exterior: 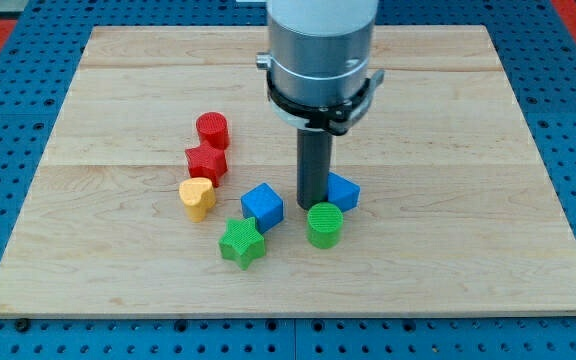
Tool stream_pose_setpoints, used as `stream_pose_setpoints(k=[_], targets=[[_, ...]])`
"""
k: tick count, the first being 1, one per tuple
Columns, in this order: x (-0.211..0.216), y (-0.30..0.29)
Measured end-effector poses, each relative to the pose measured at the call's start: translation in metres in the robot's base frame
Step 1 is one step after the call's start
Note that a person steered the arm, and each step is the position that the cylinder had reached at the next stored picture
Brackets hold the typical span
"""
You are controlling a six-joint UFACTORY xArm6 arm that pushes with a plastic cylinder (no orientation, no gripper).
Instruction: Push the blue cube to the bottom left corner of the board
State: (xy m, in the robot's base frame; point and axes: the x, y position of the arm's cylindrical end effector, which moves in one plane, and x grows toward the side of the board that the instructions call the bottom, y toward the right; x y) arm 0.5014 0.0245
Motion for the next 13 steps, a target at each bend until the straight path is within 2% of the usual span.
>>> stream_pose_setpoints(k=[4,7,9,12,13], targets=[[0.019,-0.084],[0.025,-0.174],[0.049,-0.177],[0.049,-0.239],[0.05,-0.241]])
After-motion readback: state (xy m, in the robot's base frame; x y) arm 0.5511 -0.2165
